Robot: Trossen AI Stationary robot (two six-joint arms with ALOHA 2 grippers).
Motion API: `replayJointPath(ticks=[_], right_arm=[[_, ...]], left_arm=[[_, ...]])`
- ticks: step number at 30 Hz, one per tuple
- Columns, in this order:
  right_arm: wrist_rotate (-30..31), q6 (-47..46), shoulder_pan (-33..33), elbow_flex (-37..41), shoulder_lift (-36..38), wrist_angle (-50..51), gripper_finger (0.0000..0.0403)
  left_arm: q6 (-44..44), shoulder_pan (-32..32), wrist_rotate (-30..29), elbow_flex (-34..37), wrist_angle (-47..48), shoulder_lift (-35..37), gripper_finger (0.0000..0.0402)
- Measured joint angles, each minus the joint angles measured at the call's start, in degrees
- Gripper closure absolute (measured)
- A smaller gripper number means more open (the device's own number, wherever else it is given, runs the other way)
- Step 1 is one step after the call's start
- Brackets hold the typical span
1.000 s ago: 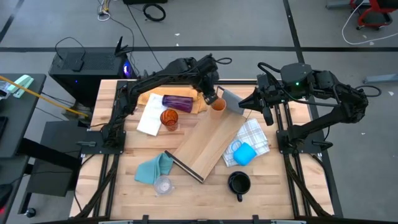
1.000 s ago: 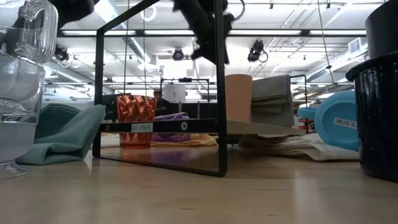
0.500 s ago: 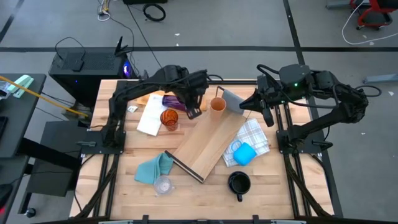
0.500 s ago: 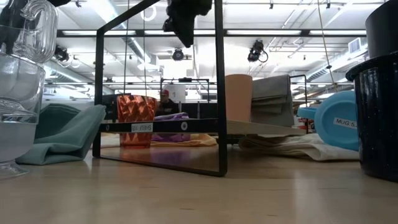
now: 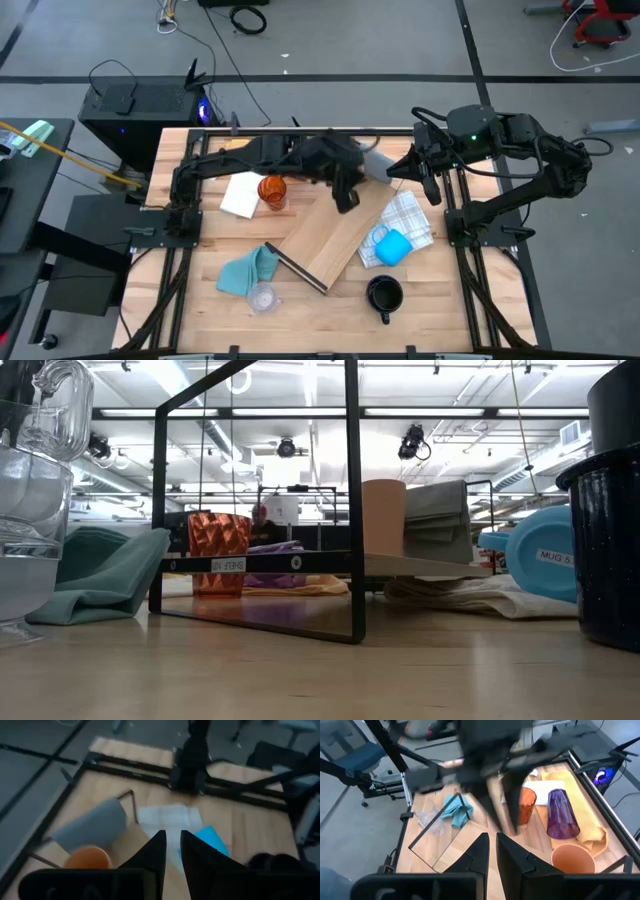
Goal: Stack small to large cups/mugs on shelf
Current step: Put the orange glass on the shelf
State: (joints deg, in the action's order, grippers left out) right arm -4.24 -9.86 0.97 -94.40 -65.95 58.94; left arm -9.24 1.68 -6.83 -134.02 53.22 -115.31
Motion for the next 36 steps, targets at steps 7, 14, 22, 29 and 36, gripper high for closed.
replayJointPath(ticks=[7, 14, 22, 29, 36], right_arm=[[0.0, 0.6, 0.0, 0.0, 0.5, 1.0, 0.0362], [3.0, 0.3, 0.0, 0.0, 2.9, 1.0, 0.0362], [4.4, -2.8, 1.7, 0.0, 4.6, 0.8, 0.0362], [4.4, -4.1, 2.0, 0.0, 4.5, 0.7, 0.0362], [4.4, -3.7, 2.0, 0.0, 3.5, -1.3, 0.0362]], left_arm=[[3.7, 0.0, 11.8, 11.8, -15.5, 0.1, 0.0359], [6.7, -2.9, 23.5, 29.6, -49.3, 1.9, 0.0376], [3.5, 3.8, 24.6, 42.0, -56.2, 4.9, 0.0389], [2.9, 7.7, 23.8, 58.1, -57.8, 19.7, 0.0383], [1.4, 11.4, 17.9, 69.9, -52.6, 39.2, 0.0393]])
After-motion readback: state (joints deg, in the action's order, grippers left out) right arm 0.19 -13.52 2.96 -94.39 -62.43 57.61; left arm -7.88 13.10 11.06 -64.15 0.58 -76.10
